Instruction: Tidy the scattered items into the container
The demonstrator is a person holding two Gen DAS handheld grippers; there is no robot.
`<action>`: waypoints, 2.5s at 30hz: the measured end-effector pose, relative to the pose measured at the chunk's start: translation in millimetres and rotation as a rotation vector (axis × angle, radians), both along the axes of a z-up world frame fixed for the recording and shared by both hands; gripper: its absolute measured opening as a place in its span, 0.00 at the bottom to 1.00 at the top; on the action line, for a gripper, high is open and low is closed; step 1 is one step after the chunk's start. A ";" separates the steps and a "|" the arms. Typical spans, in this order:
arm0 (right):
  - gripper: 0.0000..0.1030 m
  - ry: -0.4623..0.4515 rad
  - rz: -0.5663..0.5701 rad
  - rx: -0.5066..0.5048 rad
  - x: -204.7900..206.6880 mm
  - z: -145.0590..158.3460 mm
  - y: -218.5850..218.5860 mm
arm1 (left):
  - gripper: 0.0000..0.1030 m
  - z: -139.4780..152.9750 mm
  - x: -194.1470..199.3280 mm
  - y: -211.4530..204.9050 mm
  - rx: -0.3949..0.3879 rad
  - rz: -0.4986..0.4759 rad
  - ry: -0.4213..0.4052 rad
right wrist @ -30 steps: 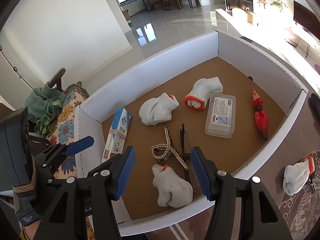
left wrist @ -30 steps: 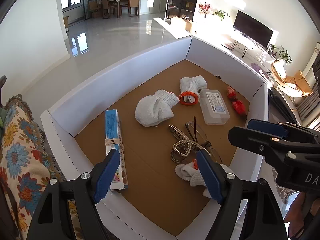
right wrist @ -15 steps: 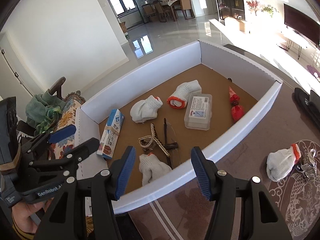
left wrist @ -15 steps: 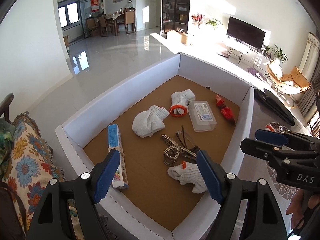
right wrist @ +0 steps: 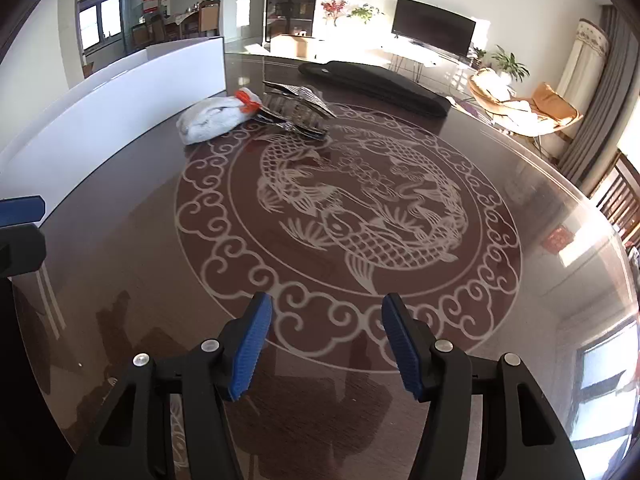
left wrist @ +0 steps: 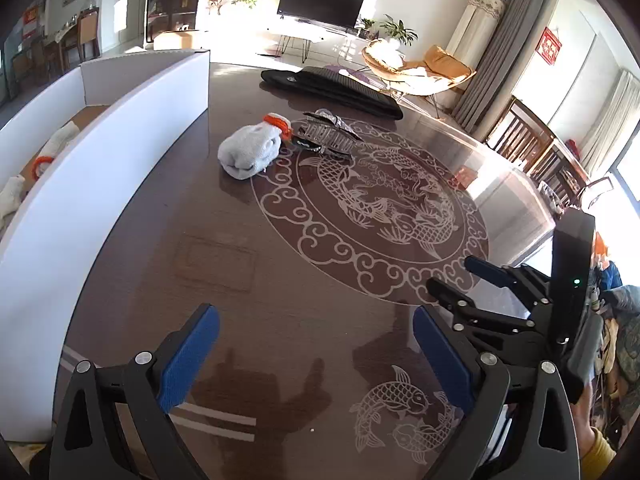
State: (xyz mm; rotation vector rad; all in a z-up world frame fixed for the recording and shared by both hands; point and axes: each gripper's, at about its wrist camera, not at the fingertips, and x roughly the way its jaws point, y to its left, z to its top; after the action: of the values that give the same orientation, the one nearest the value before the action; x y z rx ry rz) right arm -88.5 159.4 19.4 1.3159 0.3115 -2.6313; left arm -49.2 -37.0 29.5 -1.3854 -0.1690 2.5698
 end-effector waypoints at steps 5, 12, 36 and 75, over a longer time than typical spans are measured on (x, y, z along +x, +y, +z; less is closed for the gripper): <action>0.57 0.026 -0.074 -0.028 8.3 -12.1 37.4 | 0.96 -34.7 0.4 7.0 -0.042 0.018 0.041; 0.62 0.014 -0.111 -0.094 4.4 -14.7 49.7 | 0.96 -48.5 2.5 2.2 -0.064 0.025 0.035; 0.65 0.010 -0.121 -0.101 4.8 -17.2 50.2 | 1.00 -58.3 -81.8 -8.6 -0.196 -0.131 0.069; 0.66 0.010 -0.120 -0.105 4.2 -16.8 50.0 | 1.00 -57.7 -85.6 -11.2 -0.193 -0.148 0.069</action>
State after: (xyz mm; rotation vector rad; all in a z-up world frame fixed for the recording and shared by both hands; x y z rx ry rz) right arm -84.3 209.4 2.6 1.3274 0.0965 -2.7110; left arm -134.8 -48.2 -28.2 -1.3134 0.1913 2.5598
